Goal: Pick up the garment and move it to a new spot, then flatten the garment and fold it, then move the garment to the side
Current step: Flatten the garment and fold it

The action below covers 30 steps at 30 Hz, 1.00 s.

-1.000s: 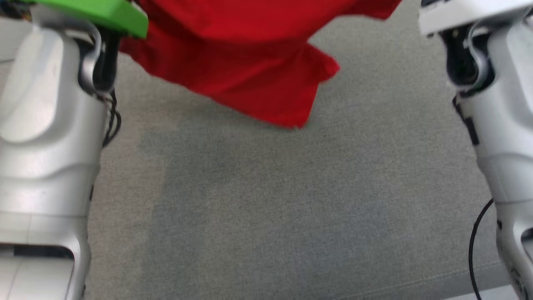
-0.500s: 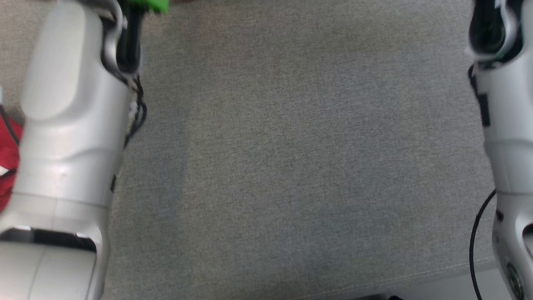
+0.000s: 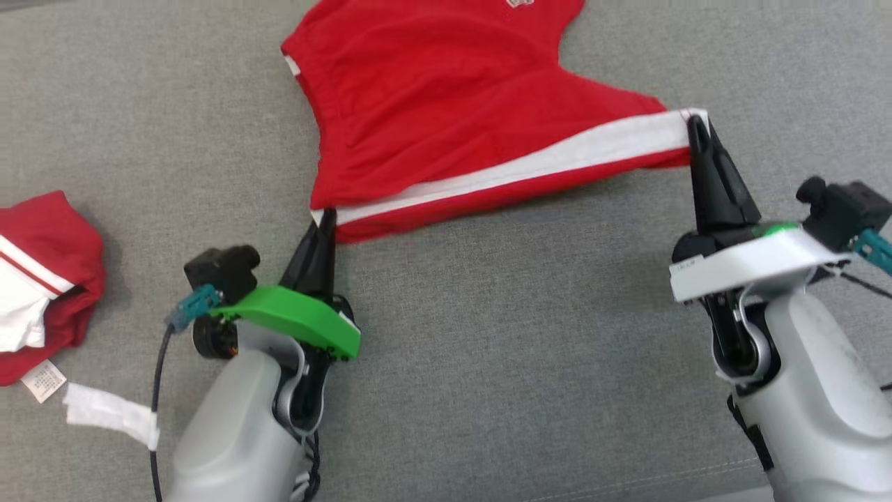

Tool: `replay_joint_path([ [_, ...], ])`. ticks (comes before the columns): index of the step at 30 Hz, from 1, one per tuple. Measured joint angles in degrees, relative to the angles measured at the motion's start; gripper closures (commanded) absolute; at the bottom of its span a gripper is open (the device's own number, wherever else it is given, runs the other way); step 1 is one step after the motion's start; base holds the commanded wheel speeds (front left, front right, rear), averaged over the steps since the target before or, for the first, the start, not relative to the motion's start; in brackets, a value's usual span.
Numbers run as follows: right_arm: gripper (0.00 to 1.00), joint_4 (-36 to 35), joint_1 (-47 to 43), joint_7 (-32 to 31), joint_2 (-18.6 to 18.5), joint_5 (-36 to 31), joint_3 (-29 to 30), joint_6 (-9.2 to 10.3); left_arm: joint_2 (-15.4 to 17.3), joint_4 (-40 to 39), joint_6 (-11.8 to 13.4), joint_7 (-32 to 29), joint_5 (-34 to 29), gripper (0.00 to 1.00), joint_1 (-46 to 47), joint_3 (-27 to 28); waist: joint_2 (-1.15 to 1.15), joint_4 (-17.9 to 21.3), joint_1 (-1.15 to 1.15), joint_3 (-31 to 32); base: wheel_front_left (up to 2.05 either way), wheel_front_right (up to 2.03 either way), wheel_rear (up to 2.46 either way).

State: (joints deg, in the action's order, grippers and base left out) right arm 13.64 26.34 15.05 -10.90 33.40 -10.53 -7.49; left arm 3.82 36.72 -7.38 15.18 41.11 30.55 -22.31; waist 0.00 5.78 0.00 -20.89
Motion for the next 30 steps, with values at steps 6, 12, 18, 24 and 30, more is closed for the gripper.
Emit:
replay_joint_path([
  [6, 1.00, 0.01, -9.84, 0.00, 0.73, 0.35, 1.02, 0.00, -0.43, -0.89, 0.00, -0.01, 0.93, 1.00, -8.00, -1.51, 0.00, -0.47, 0.00, 5.01, 0.00, 0.00, 0.00],
  [12, 1.00, 2.00, -18.18, 0.00, 1.19, 0.26, 0.11, 0.00, 0.55, -1.14, 0.00, -0.03, 1.74, 1.00, -15.25, -0.65, 0.00, -0.79, 0.00, 10.76, 0.00, 0.00, 0.00],
  [18, 1.00, 3.46, -25.57, 0.00, 1.10, 0.38, -3.44, 0.00, 0.76, -1.41, 0.00, -0.03, 1.90, 1.00, -23.81, -0.37, 0.00, -0.81, 0.00, 17.12, 0.00, 0.00, 0.00],
  [24, 1.00, 2.70, -29.63, 0.00, 0.91, 1.32, -2.98, 0.00, 1.27, -5.23, 0.00, -0.04, 1.90, 1.00, -29.17, -1.32, 0.00, -1.12, -0.01, 21.20, 0.00, 0.00, 0.00],
  [30, 1.00, 1.91, -27.50, 0.00, 1.16, 1.27, -1.93, 0.00, 2.24, -9.76, 0.00, -0.04, 2.60, 1.00, -28.82, -3.82, 0.00, -2.25, -0.01, 20.98, 0.00, 0.00, 0.00],
])
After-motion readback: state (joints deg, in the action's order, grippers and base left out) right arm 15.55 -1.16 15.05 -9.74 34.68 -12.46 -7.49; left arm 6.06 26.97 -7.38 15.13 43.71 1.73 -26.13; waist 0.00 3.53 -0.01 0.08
